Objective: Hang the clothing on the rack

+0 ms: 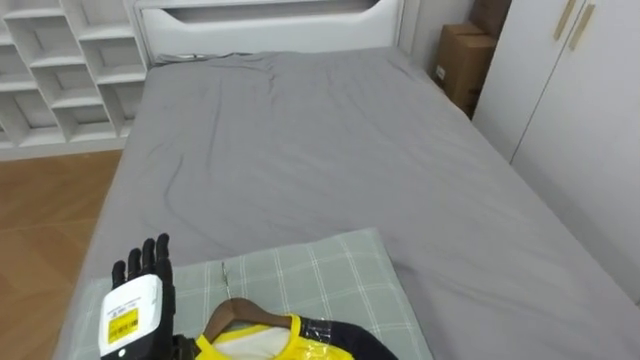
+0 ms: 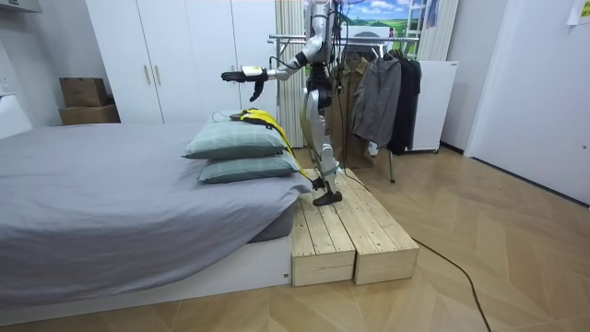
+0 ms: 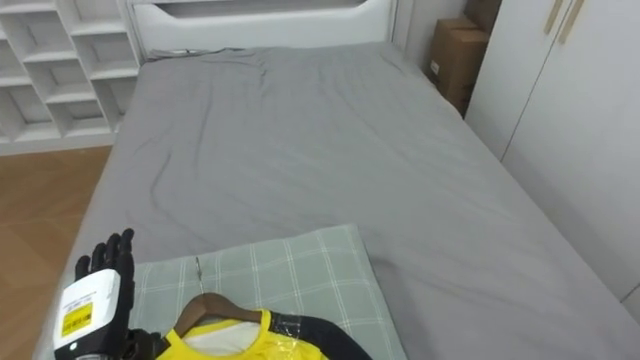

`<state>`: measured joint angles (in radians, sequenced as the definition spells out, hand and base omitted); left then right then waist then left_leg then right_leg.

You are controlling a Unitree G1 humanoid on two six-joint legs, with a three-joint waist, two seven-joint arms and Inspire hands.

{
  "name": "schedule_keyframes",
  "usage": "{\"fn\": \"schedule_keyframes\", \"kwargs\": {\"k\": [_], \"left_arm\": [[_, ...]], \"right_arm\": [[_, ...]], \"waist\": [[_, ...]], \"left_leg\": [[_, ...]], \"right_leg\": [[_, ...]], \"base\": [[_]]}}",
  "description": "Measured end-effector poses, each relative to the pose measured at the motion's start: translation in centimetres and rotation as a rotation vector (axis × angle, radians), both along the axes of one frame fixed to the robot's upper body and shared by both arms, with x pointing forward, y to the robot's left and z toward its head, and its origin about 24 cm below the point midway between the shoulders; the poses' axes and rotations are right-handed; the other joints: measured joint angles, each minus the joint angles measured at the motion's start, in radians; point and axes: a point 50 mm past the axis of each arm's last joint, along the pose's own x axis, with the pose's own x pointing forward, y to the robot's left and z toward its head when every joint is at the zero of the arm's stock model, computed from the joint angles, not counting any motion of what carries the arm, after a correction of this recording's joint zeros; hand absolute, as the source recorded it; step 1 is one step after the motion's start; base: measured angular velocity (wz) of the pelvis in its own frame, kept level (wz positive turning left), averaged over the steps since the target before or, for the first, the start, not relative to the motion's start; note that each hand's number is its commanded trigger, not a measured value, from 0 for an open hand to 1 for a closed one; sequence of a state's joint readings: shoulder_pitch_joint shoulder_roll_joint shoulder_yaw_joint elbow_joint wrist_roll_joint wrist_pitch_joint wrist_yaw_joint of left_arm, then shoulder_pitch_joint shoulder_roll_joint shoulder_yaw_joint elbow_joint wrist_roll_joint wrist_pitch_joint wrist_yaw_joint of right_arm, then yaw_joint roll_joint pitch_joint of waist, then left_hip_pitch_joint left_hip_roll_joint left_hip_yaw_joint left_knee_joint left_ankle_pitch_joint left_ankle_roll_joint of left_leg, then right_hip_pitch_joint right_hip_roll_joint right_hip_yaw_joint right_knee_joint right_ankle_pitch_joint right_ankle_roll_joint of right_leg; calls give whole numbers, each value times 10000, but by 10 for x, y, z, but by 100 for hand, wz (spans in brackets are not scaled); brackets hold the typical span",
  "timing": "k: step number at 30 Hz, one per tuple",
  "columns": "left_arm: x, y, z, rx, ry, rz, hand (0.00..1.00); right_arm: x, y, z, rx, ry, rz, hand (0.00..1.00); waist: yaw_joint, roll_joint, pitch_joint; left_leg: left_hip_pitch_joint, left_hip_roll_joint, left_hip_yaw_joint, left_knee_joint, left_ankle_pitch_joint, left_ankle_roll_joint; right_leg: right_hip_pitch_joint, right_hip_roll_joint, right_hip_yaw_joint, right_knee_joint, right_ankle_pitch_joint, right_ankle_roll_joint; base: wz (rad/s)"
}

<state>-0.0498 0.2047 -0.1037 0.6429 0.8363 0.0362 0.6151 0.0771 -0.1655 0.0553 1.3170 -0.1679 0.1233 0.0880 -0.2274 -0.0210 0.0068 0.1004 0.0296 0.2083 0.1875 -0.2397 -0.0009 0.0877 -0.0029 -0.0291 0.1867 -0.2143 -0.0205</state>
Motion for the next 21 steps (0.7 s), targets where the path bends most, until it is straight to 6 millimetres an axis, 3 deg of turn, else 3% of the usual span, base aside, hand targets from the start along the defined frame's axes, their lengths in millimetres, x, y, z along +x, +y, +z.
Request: {"fn": "schedule_keyframes", "kwargs": {"k": [11, 21], "left_arm": [[10, -1, 6, -25, -159, -47, 0], [2, -1, -11, -748, 861, 319, 0]], "right_arm": [[-8, -2, 0, -69, 145, -76, 0], [-9, -1, 0, -103, 191, -118, 0]], "waist": [[-191, 118, -20], [-410, 187, -15]], "left_leg": [[39, 92, 243, 6, 1, 0], [181, 111, 393, -22, 1, 0]], "right_leg": [[-48, 80, 204, -15, 95, -29], [-53, 101, 336, 3, 125, -30]], "base": [[-6], [-4]]}}
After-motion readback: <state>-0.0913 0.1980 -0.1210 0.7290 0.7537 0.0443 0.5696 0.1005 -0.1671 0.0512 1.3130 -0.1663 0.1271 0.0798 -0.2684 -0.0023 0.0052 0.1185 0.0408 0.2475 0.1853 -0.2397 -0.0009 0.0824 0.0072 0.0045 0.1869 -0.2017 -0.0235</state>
